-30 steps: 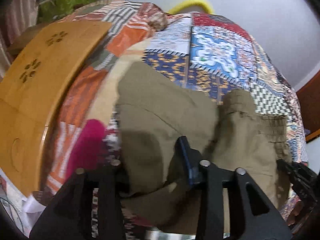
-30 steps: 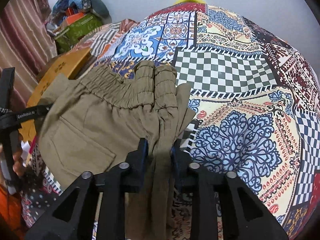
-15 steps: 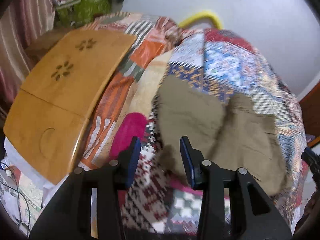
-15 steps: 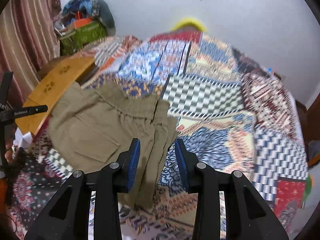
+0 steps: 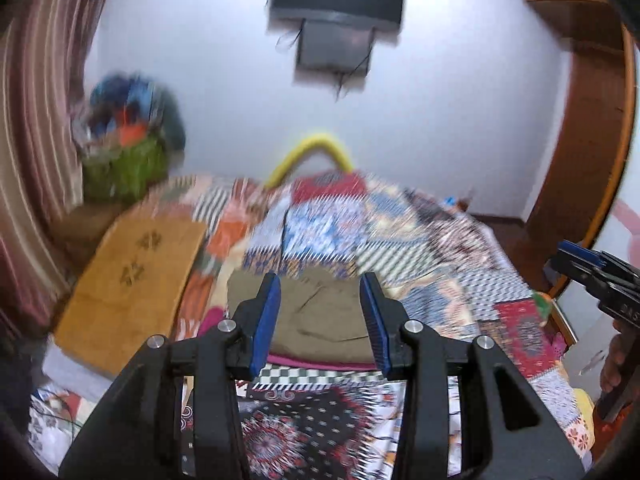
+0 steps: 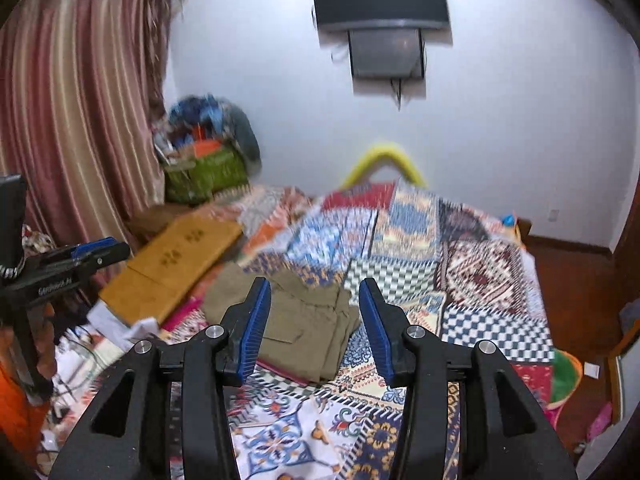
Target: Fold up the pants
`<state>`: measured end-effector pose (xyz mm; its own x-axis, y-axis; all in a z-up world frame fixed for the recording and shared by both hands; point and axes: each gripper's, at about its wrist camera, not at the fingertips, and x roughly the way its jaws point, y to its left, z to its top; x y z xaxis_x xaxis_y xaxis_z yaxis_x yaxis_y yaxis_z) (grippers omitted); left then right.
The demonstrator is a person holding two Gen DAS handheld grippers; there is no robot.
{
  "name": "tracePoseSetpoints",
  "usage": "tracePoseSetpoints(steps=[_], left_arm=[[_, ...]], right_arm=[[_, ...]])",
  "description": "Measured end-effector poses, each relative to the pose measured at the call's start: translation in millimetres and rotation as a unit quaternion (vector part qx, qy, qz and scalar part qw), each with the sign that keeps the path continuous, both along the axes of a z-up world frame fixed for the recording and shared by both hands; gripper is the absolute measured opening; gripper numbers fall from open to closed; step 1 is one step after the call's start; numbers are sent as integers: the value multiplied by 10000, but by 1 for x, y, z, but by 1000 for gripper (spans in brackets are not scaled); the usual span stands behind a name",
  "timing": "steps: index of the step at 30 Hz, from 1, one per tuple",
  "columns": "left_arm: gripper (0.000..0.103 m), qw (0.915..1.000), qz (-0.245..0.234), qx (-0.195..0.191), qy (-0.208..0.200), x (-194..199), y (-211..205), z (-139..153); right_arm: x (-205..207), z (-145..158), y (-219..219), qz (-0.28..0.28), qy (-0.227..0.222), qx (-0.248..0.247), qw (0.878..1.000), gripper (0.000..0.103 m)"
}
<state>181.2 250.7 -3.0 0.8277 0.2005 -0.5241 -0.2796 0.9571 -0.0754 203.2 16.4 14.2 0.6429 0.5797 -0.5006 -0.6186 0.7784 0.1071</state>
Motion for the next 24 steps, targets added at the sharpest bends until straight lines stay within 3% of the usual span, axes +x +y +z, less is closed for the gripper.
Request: tracePoseSetpoints(steps=[3, 6, 11, 13, 17, 19, 24], left_arm=[[41, 9993, -132, 101, -325, -38, -35, 26], [42, 9977, -234, 126, -631, -73, -62, 45], [53, 9929, -308, 306, -1106, -131, -100, 66], [56, 9909, -361, 290, -1264, -152, -112, 72], [72, 9875, -385, 251, -1509, -186, -128, 80], [78, 9856, -350, 382, -1607, -200, -137, 82], [101, 9829, -286, 516, -1746, -222, -151, 82]], right_arm=[[-32, 24, -18, -14, -267, 195, 9995, 43], [-66, 42, -33, 18, -527, 336, 9980, 50], [-118, 62, -53, 54, -940, 541, 9941, 56], [-135, 65, -60, 118, -1024, 673, 9924, 64], [-160, 67, -66, 71, -1295, 752, 9887, 73], [-167, 67, -66, 15, -1426, 777, 9867, 82], [-174, 66, -64, -14, -1526, 835, 9847, 89]])
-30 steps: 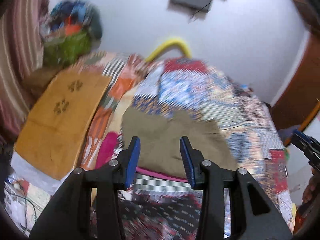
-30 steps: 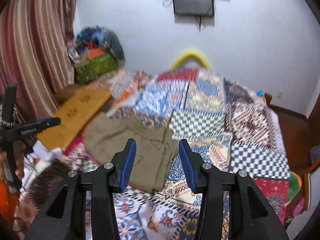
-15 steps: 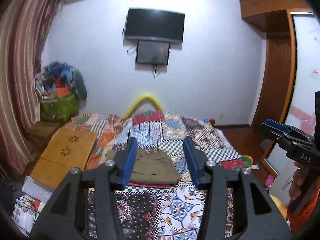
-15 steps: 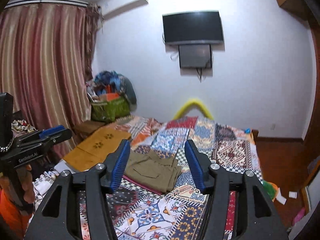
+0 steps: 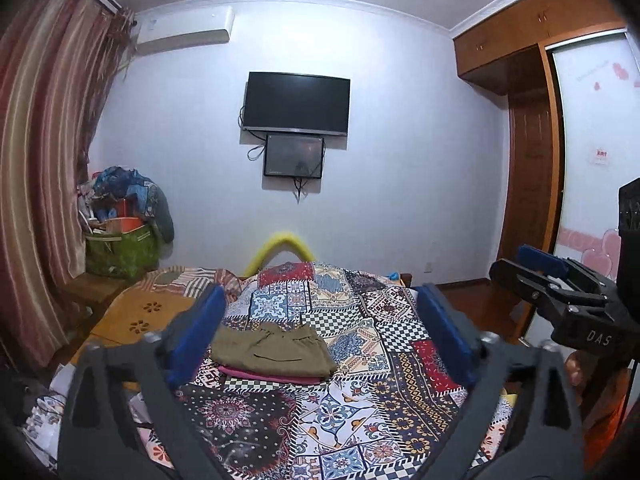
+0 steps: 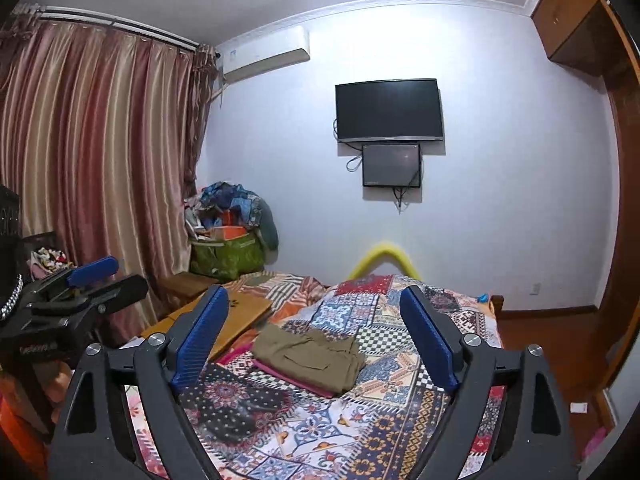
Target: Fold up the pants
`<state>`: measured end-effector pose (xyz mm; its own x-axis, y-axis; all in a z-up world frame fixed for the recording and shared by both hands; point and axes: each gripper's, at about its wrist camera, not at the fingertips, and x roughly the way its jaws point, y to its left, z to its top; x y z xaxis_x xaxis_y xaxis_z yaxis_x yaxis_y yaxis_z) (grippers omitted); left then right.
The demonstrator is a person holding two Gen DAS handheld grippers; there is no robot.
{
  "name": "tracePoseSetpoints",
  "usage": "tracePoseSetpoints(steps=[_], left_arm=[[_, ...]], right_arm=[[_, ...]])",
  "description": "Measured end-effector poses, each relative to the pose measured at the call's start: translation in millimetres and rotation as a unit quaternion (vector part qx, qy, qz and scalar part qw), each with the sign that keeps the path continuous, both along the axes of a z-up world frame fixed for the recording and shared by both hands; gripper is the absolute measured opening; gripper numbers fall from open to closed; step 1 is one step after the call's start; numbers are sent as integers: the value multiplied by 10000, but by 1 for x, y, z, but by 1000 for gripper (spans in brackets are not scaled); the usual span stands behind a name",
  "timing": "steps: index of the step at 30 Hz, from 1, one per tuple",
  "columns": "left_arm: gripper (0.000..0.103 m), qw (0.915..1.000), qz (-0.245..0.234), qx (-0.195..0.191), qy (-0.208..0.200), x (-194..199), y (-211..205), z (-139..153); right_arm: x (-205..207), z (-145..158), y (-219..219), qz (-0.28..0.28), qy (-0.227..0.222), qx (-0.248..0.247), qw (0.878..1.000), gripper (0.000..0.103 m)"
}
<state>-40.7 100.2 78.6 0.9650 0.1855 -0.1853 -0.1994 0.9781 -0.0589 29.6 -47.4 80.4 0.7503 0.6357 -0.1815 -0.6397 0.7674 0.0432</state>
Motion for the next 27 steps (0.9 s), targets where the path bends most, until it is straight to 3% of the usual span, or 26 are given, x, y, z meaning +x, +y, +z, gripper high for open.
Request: tracePoseSetpoints(steps=[3, 27], left_arm=[[103, 10000, 32, -66, -36, -8, -2, -2], [103, 9996, 272, 64, -90, -17, -6, -10]], right_arm=[[-6, -2, 0, -54, -47, 50, 10000, 103], [-22, -14, -12, -249, -4, 64, 9997, 103]])
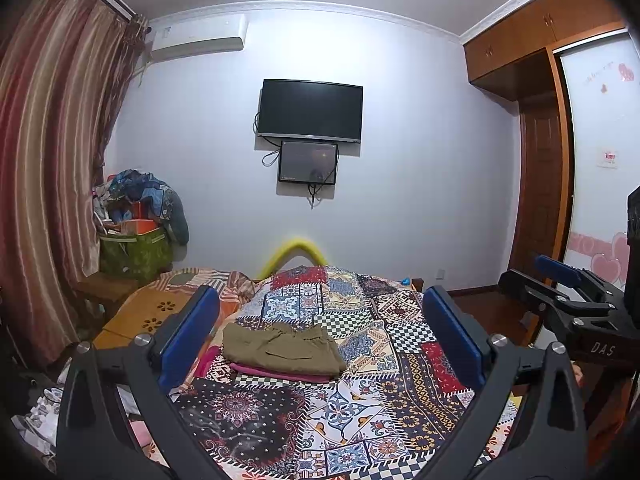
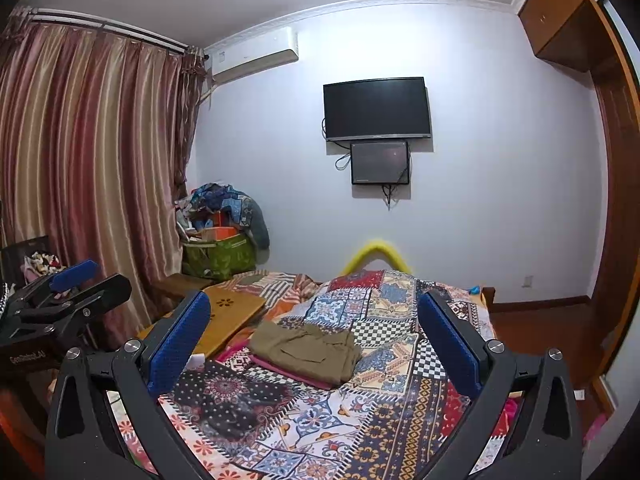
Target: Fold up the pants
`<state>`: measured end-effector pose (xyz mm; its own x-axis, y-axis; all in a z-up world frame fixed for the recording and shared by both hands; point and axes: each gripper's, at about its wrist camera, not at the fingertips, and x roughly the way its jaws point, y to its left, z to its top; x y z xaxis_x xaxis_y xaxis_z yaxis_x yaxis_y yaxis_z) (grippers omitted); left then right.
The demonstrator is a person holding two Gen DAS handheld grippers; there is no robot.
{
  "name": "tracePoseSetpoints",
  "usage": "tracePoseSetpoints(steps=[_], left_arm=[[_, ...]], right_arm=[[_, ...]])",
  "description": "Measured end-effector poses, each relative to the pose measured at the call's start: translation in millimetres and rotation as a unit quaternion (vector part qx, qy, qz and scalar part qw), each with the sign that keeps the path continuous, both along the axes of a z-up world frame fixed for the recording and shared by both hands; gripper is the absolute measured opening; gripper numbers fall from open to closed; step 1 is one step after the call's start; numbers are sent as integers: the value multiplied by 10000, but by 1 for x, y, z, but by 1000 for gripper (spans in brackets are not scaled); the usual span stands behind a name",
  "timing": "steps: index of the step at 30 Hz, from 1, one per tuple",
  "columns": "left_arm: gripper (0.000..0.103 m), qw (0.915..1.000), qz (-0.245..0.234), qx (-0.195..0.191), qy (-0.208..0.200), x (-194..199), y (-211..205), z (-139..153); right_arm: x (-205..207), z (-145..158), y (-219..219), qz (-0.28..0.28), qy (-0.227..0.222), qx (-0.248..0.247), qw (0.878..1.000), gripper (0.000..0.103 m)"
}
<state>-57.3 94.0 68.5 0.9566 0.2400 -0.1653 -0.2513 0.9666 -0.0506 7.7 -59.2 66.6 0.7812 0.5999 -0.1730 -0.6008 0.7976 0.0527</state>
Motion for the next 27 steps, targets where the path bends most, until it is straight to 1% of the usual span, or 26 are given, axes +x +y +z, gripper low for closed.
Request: tracePoseSetpoints(steps=[13, 27], left_arm=[[103, 10000, -36, -28, 11, 1, 2, -1], [103, 9998, -81, -167, 32, 4, 9, -5]], right_arm=[[-3, 6, -3, 25, 23, 10, 10000, 103], [-5, 7, -1, 59, 20, -10, 10000, 103]])
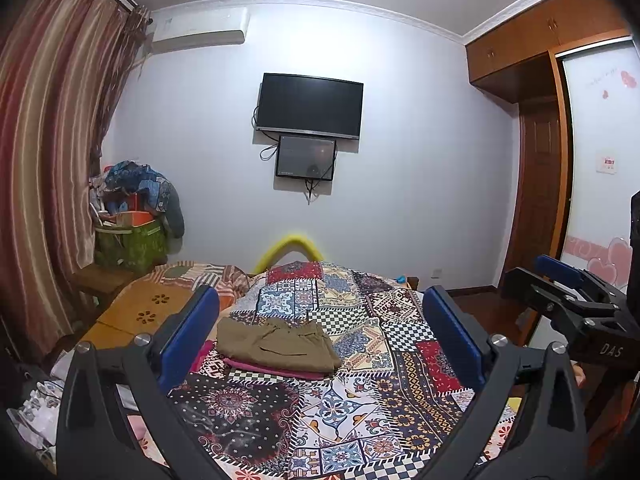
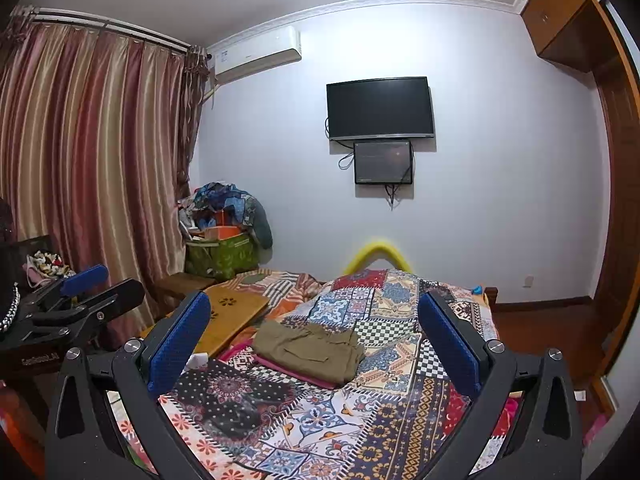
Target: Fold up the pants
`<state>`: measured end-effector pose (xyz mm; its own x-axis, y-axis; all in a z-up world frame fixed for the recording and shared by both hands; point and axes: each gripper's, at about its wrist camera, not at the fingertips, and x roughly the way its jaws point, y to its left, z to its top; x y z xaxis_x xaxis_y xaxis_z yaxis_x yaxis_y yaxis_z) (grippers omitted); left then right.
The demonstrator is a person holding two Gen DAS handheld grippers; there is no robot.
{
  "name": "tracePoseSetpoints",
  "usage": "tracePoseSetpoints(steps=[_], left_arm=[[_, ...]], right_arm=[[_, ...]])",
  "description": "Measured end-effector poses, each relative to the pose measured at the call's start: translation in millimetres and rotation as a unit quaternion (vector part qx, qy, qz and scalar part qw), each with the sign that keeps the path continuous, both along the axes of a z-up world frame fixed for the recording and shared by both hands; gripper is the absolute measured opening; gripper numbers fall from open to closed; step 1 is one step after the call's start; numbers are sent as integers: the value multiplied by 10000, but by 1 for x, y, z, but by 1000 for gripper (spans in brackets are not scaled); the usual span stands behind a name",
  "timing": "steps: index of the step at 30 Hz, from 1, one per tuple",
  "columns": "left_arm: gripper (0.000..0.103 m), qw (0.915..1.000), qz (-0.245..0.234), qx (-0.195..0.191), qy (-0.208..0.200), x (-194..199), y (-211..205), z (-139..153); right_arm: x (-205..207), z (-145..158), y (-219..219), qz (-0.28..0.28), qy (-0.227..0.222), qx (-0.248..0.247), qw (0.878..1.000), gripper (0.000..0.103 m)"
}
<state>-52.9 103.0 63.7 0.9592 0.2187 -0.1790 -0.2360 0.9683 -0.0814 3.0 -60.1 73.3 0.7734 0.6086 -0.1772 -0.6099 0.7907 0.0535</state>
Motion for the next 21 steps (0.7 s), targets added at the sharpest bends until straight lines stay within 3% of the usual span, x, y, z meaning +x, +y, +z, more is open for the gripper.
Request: tracePoseSetpoints(steps=[21], left_arm=[[103, 9998, -151, 2, 91, 5, 1, -3]], right_arm=[[0, 1, -4, 31, 45, 89, 9999, 103]])
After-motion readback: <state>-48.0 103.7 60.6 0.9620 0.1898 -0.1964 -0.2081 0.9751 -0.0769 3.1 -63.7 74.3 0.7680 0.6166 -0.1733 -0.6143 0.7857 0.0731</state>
